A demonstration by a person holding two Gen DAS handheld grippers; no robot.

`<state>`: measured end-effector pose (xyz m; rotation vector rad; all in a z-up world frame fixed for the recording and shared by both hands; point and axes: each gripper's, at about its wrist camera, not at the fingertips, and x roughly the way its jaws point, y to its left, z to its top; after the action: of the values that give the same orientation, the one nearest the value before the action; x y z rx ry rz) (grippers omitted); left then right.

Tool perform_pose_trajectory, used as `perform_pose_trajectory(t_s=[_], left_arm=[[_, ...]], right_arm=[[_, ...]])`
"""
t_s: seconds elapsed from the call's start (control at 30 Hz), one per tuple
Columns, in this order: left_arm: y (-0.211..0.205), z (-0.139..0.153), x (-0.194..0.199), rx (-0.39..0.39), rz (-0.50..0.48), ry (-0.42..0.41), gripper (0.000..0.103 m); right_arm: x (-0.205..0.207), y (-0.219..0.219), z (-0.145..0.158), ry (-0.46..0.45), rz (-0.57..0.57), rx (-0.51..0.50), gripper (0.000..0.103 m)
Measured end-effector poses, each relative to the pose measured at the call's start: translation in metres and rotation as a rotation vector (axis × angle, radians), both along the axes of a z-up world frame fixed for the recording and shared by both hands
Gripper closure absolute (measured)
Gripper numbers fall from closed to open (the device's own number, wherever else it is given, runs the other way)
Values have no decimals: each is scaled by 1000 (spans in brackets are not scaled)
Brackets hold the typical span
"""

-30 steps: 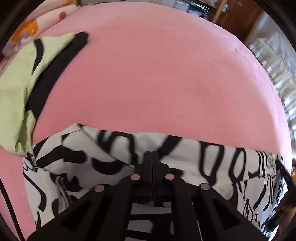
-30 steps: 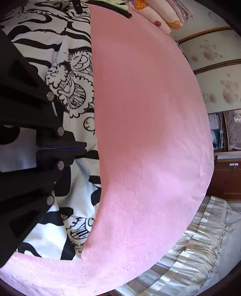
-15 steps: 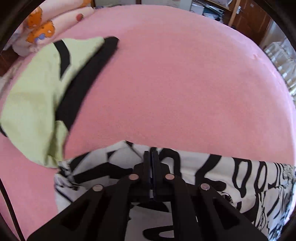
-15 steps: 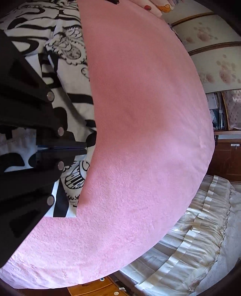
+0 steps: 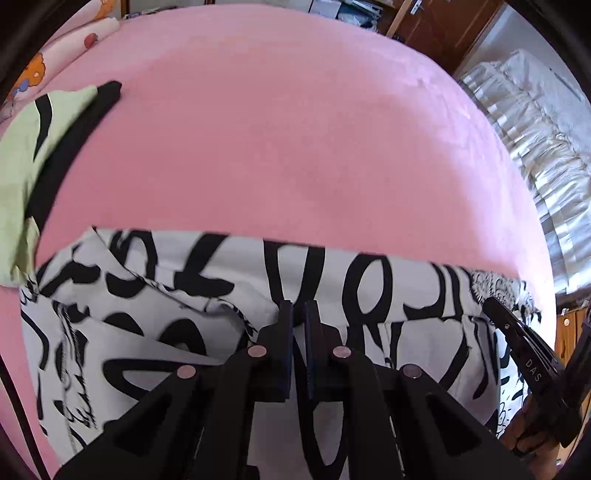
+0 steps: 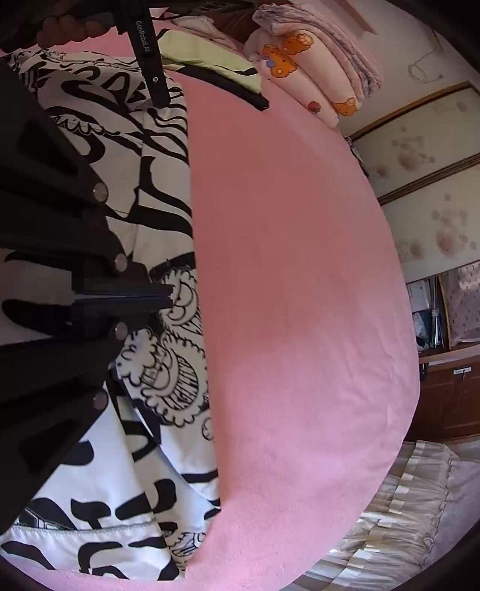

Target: Fold large clothes

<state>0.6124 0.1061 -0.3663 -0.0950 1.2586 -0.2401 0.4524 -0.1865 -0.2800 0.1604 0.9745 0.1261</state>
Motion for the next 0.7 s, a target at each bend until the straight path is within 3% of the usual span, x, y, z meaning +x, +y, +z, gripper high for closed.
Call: perform_pose_trajectory(t_s=[0.2, 0.37, 0.47, 0.57, 0.7], left_arm=[[22, -15, 2, -59, 71, 27, 101], [46, -21, 9, -11, 123, 28, 102], [56, -18, 12, 61, 147, 25, 102], [57, -3, -3, -45, 143, 14, 102], [33, 14, -21, -147, 39, -5, 102]], right_arm=[[7, -28, -13, 34, -40, -42, 103], [8, -67, -18, 80, -122, -137, 103], [6, -97, -13, 100, -206, -41, 103], [4, -95, 1, 95, -195, 2, 103], [4, -67, 17, 112, -124, 243, 103]])
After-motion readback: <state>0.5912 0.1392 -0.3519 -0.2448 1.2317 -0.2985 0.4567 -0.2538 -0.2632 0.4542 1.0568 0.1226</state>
